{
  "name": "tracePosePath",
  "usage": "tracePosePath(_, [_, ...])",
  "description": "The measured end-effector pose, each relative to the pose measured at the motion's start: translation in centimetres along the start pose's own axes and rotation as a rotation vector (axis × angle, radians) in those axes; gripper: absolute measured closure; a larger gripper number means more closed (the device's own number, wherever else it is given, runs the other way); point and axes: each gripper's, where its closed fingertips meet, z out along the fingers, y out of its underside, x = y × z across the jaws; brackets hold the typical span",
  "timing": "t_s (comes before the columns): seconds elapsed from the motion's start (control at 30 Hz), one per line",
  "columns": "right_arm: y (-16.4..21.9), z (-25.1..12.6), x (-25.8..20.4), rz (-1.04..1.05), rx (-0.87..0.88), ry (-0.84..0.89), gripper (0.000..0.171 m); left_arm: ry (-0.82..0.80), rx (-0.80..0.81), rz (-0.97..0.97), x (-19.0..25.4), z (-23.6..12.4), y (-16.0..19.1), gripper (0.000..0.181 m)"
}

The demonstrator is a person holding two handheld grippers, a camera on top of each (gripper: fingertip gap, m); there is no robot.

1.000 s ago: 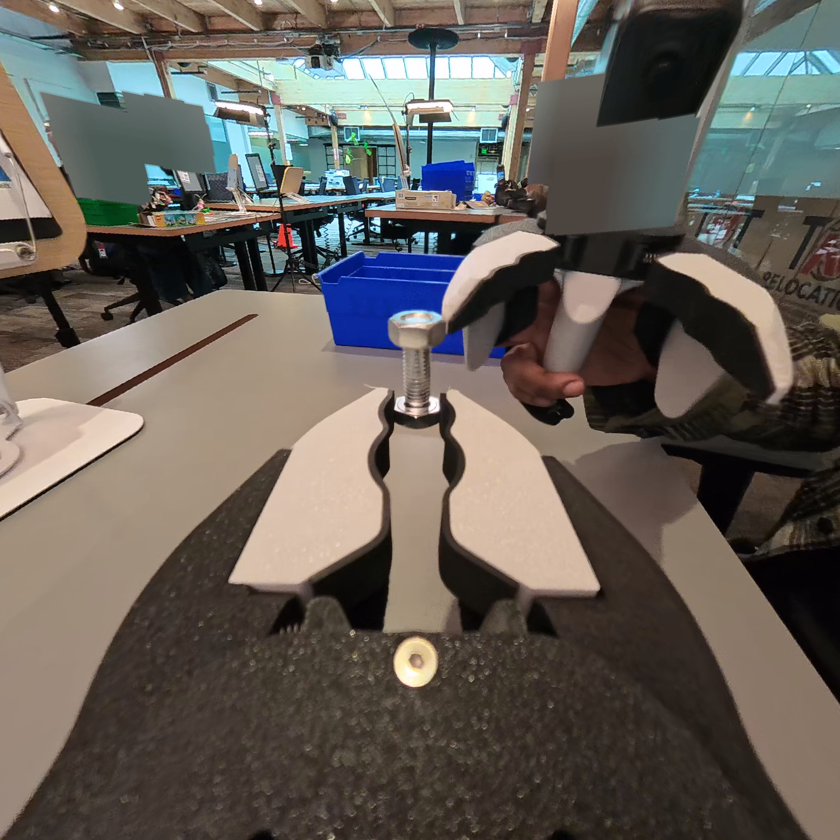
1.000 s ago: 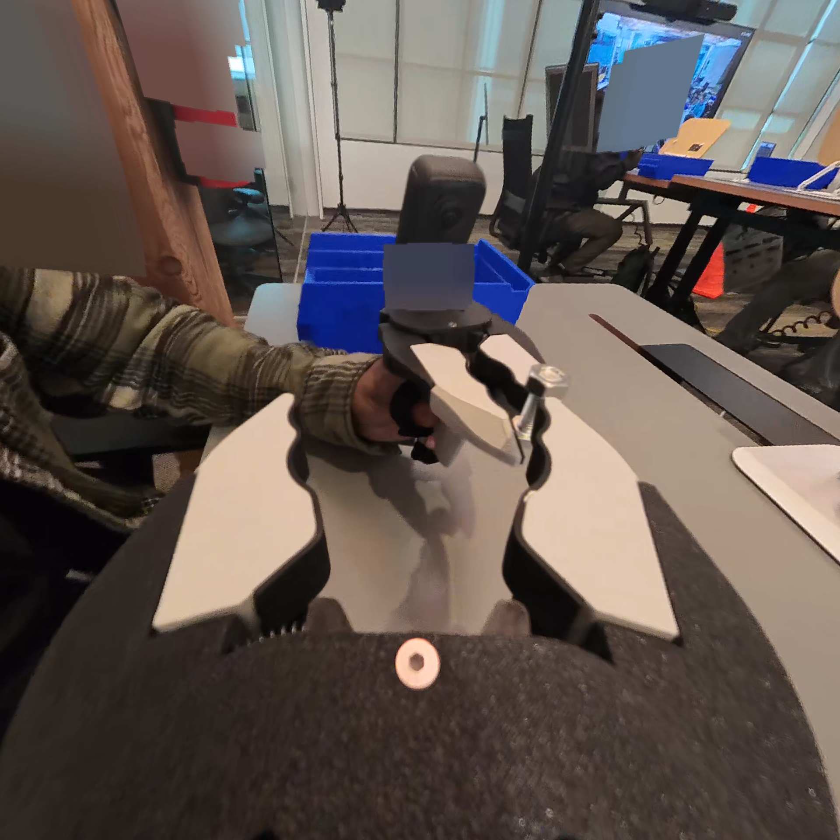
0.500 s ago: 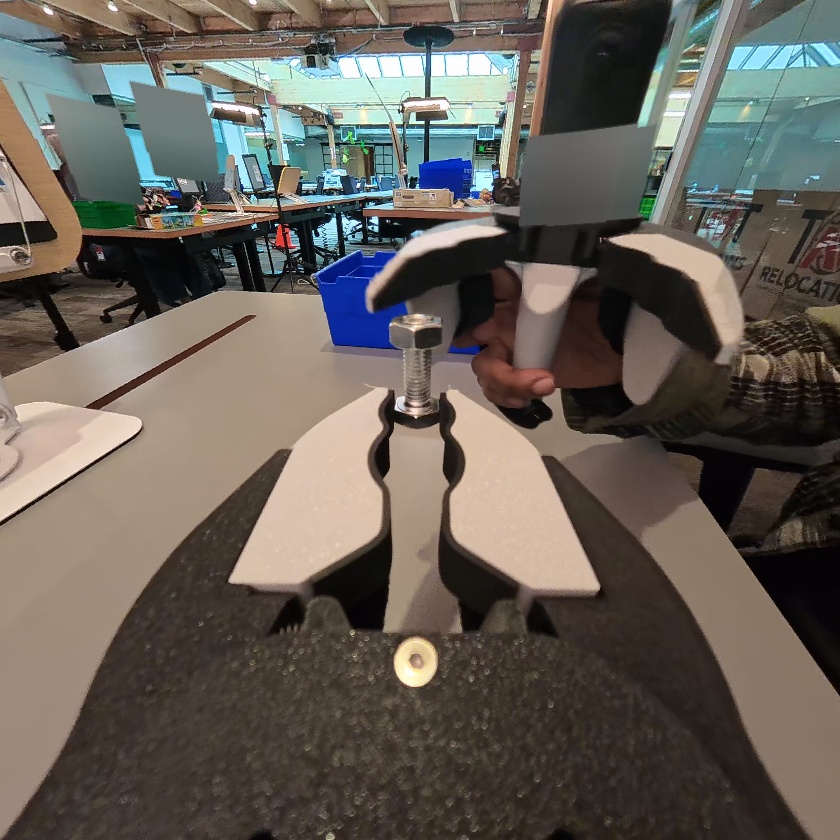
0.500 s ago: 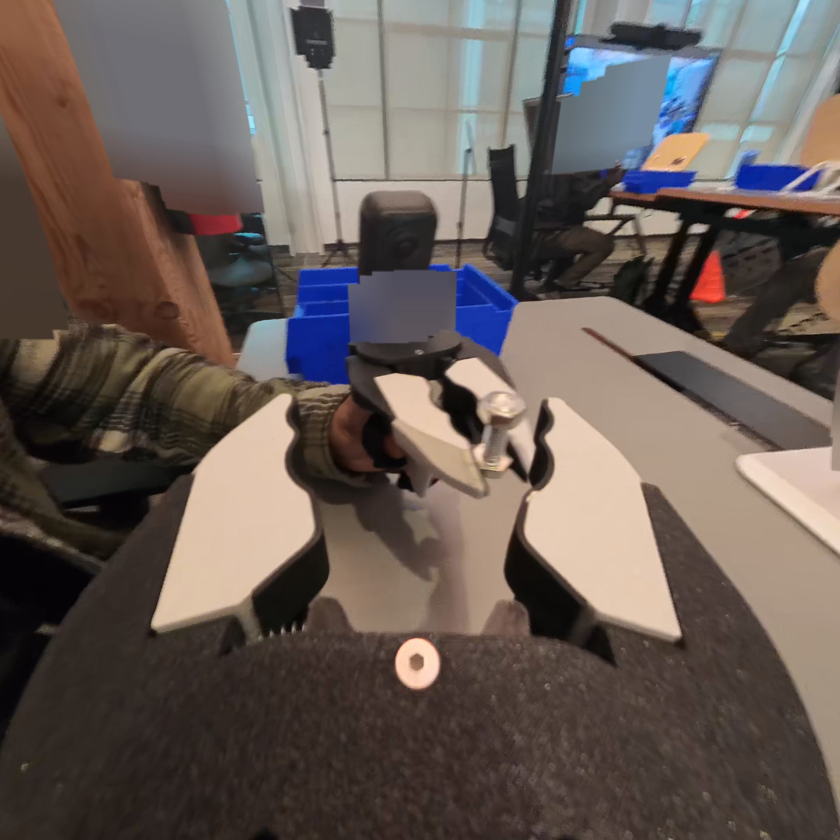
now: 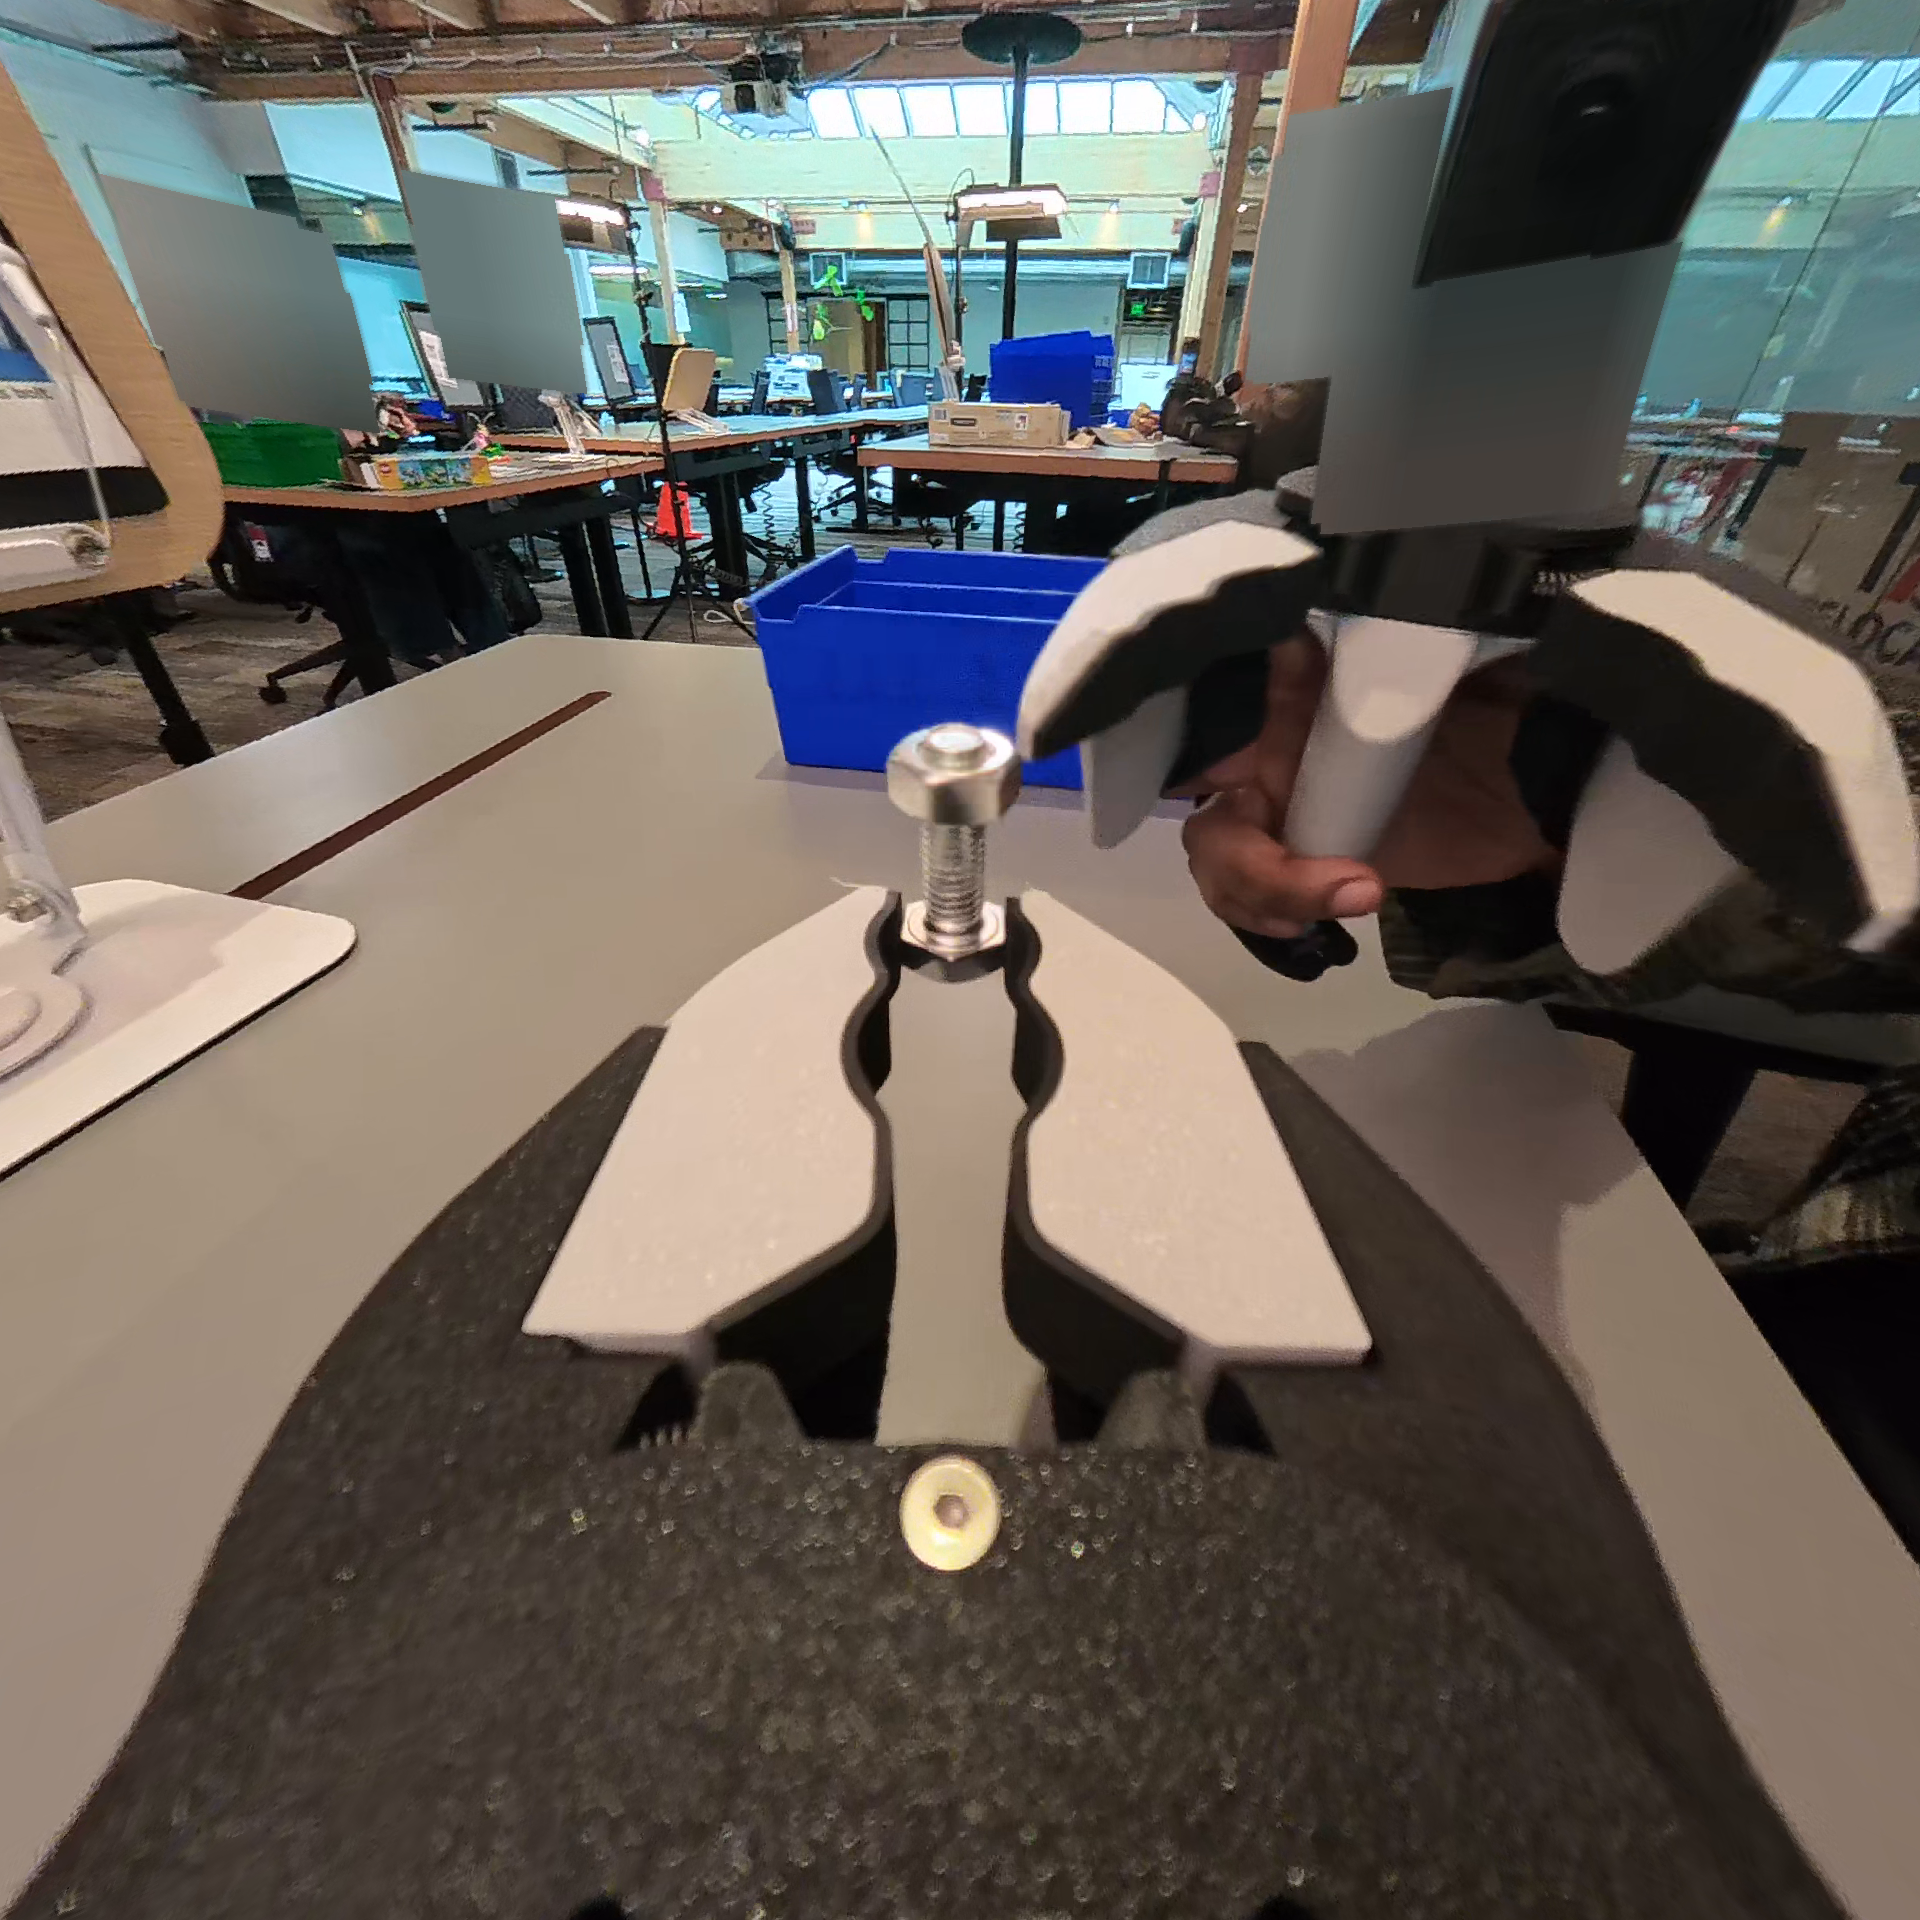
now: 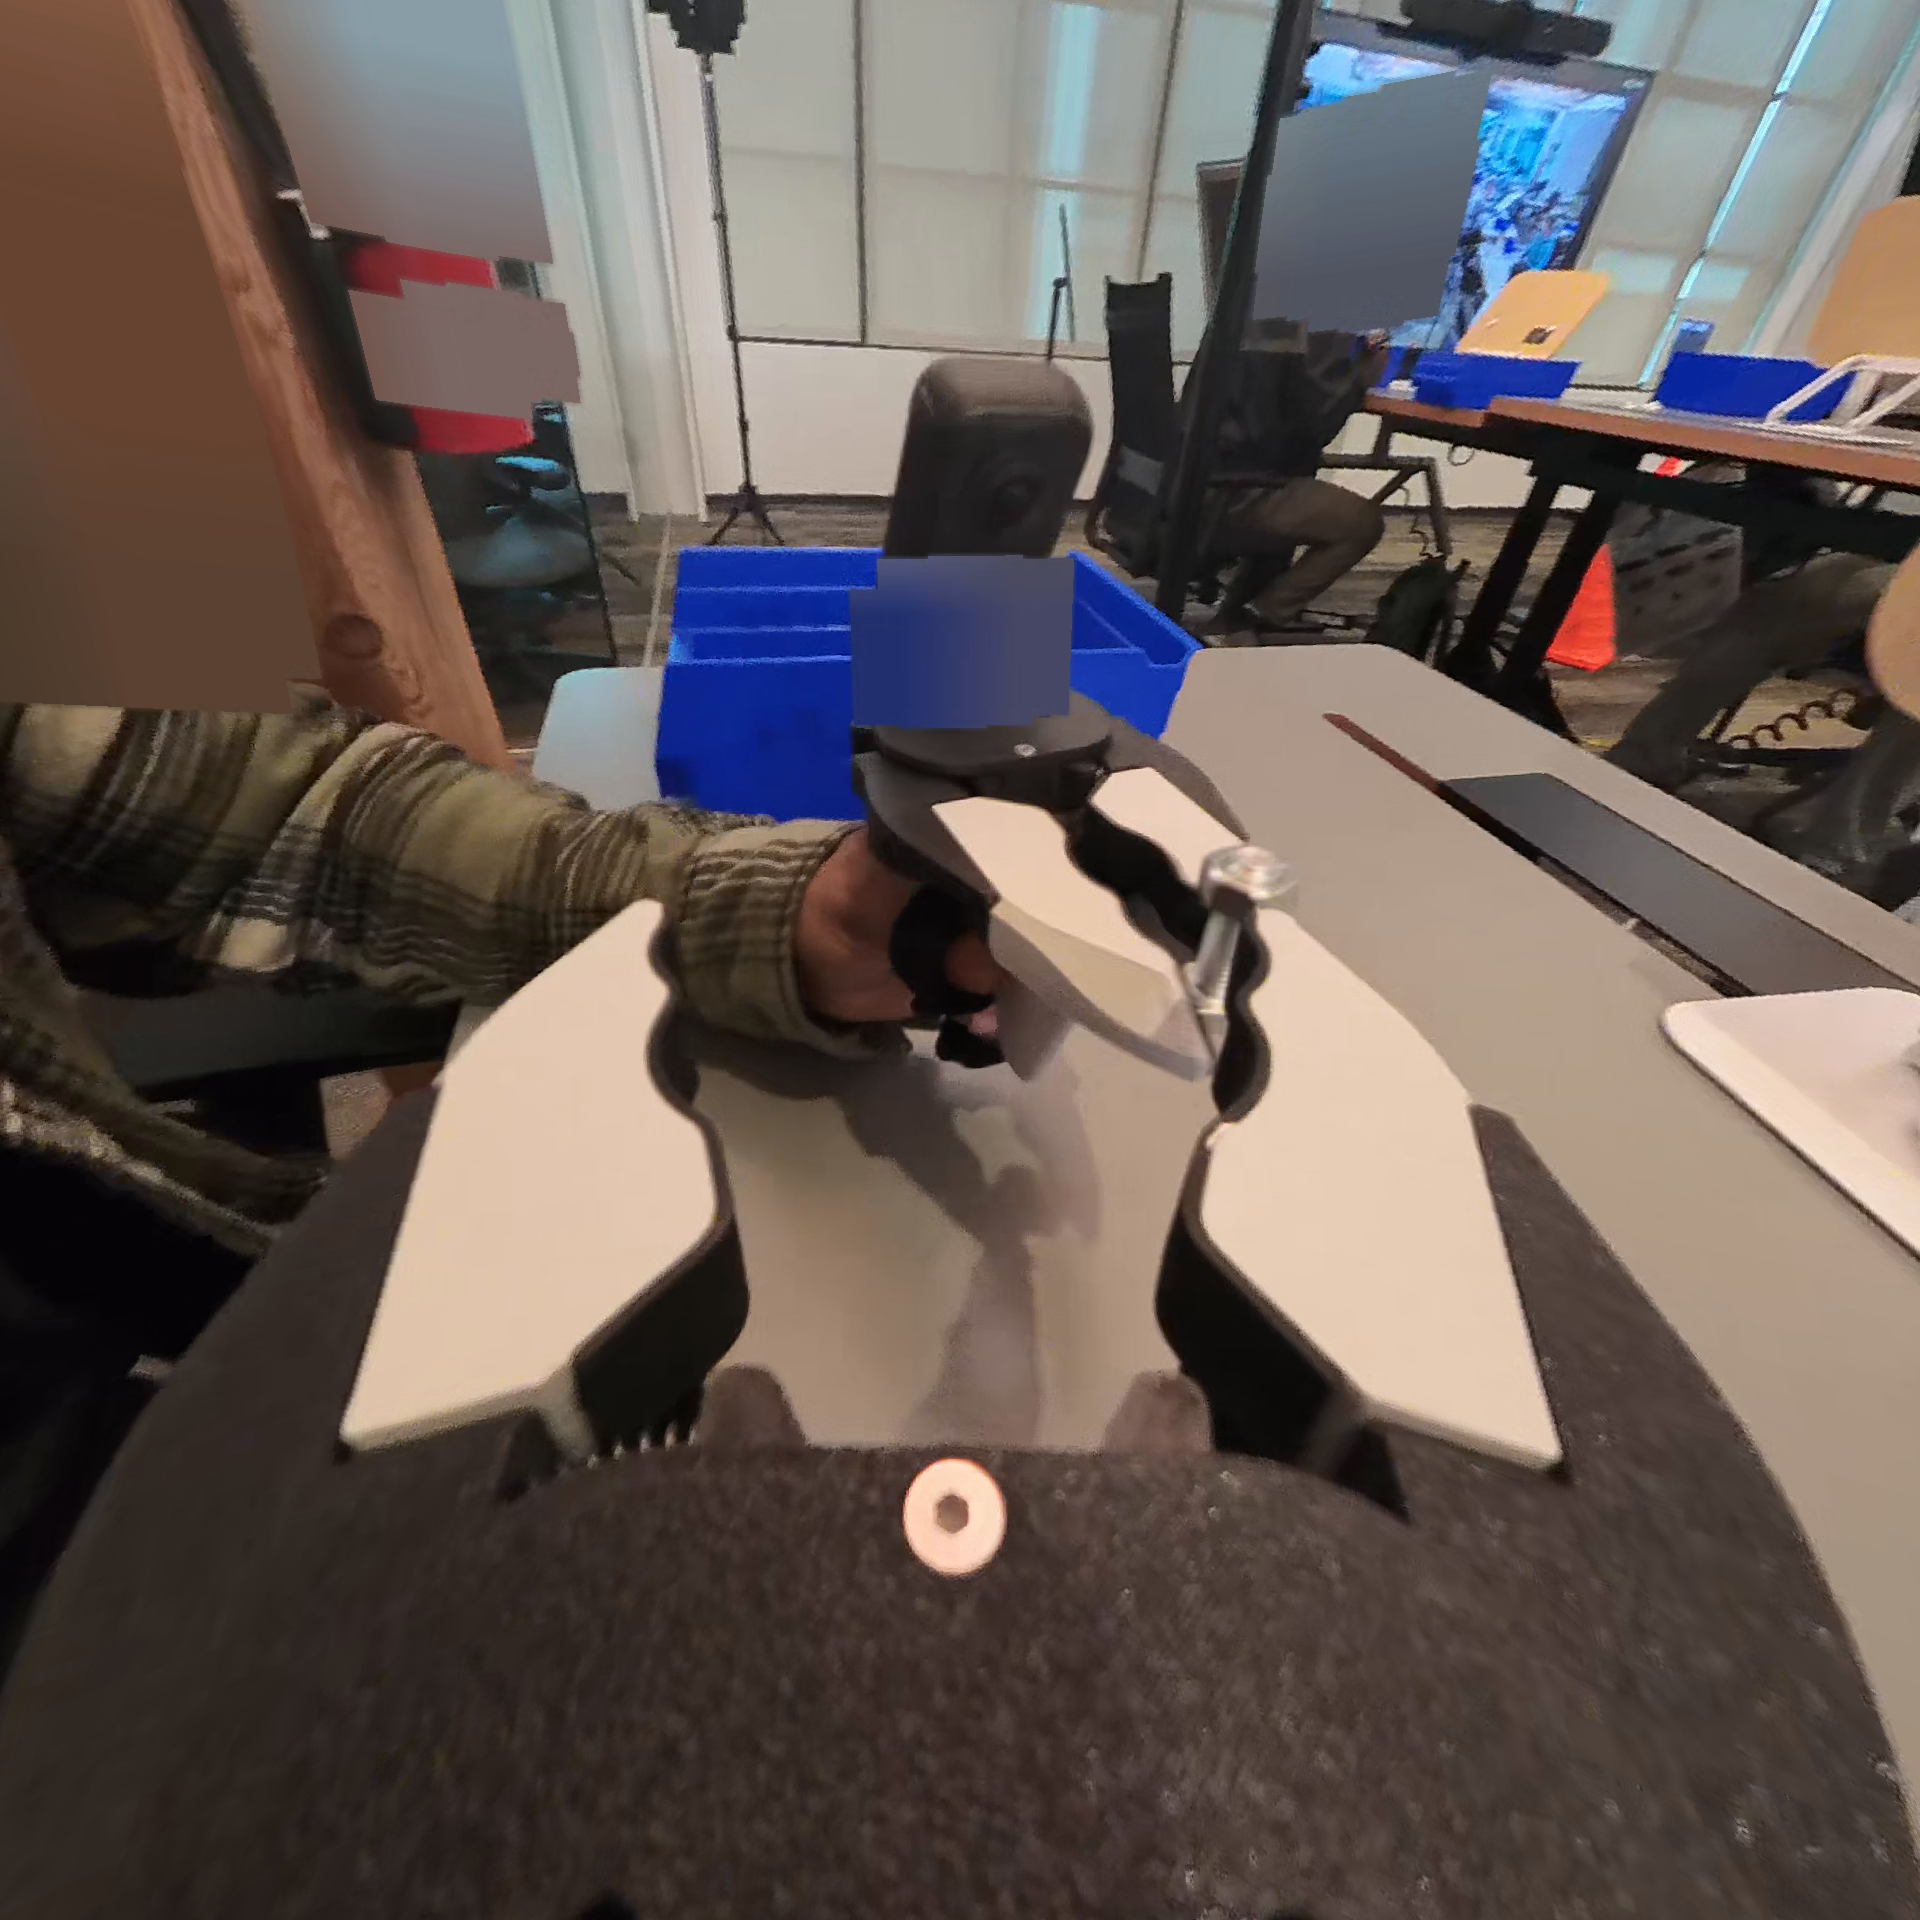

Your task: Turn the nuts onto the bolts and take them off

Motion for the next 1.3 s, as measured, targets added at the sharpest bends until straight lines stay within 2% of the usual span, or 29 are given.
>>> tracePosePath(0.13, [-0.7, 0.6, 2.0, 0.027, 0.033, 0.026, 0.069, 0.025, -0.001, -0.013, 0.5, 0.3, 0.1, 0.163])
tracePosePath(0.17, [-0.5, 0.8, 1.5, 0.045, 0.027, -0.004, 0.071, 0.024, -0.008, -0.008, 0.5, 0.4, 0.2, 0.163])
tracePosePath(0.23, [-0.1, 0.6, 0.1, 0.043, 0.022, -0.015, 0.064, 0.017, -0.025, -0.004, 0.5, 0.4, 0.4, 0.163])
tracePosePath(0.27, [0.1, 0.1, -0.5, 0.018, 0.006, -0.019, 0.073, 0.007, -0.032, -0.011, 0.3, 0.4, 0.5, 0.163])
tracePosePath(0.4, [-0.6, -0.4, 1.5, 0.025, 0.03, 0.054, 0.068, 0.016, -0.028, -0.051, 0.0, 0.3, 0.5, 0.163])
tracePosePath(0.5, [0.0, 0.7, 1.8, 0.074, 0.015, -0.001, 0.069, 0.02, -0.047, -0.038, 0.3, 0.6, 0.8, 0.163])
tracePosePath(0.57, [0.5, 0.7, 0.5, 0.075, 0.0, -0.014, 0.059, 0.014, -0.063, -0.031, 0.3, 0.6, 0.9, 0.163])
tracePosePath(0.6, [0.9, 0.2, -0.1, 0.042, -0.02, -0.015, 0.068, 0.009, -0.07, -0.034, 0.2, 0.5, 1.0, 0.163])
tracePosePath(0.8, [0.3, 0.1, 2.6, 0.063, 0.012, 0.059, 0.066, 0.018, -0.082, -0.073, 0.0, 0.7, 1.4, 0.163])
tracePosePath(0.87, [0.9, 0.7, 1.6, 0.102, 0.0, -0.002, 0.068, 0.02, -0.089, -0.066, 0.2, 0.8, 1.5, 0.163])
tracePosePath(0.9, [1.1, 0.6, 0.9, 0.103, -0.005, -0.008, 0.062, 0.016, -0.093, -0.065, 0.2, 0.8, 1.5, 0.163])
tracePosePath(0.97, [1.1, -0.3, -0.1, 0.065, -0.01, 0.005, 0.07, 0.001, -0.1, -0.071, -0.1, 0.7, 1.7, 0.163])
tracePosePath(1.13, [0.6, 0.2, 2.4, 0.084, 0.007, 0.045, 0.065, 0.025, -0.097, -0.083, 0.2, 1.0, 1.8, 0.163])
tracePosePath(1.17, [0.9, 0.6, 1.9, 0.112, 0.002, 0.008, 0.068, 0.023, -0.101, -0.076, 0.3, 1.0, 1.8, 0.163])
tracePosePath(1.23, [1.0, 0.4, 0.7, 0.108, 0.004, 0.004, 0.06, 0.014, -0.117, -0.062, 0.2, 1.0, 1.9, 0.163])
tracePosePath(1.27, [1.0, -0.1, 0.0, 0.084, -0.004, 0.001, 0.068, 0.007, -0.115, -0.061, 0.1, 0.9, 1.9, 0.163])
tracePosePath(1.3, [0.7, -0.5, 0.0, 0.077, 0.004, 0.019, 0.068, 0.009, -0.106, -0.069, 0.0, 0.8, 1.8, 0.163])
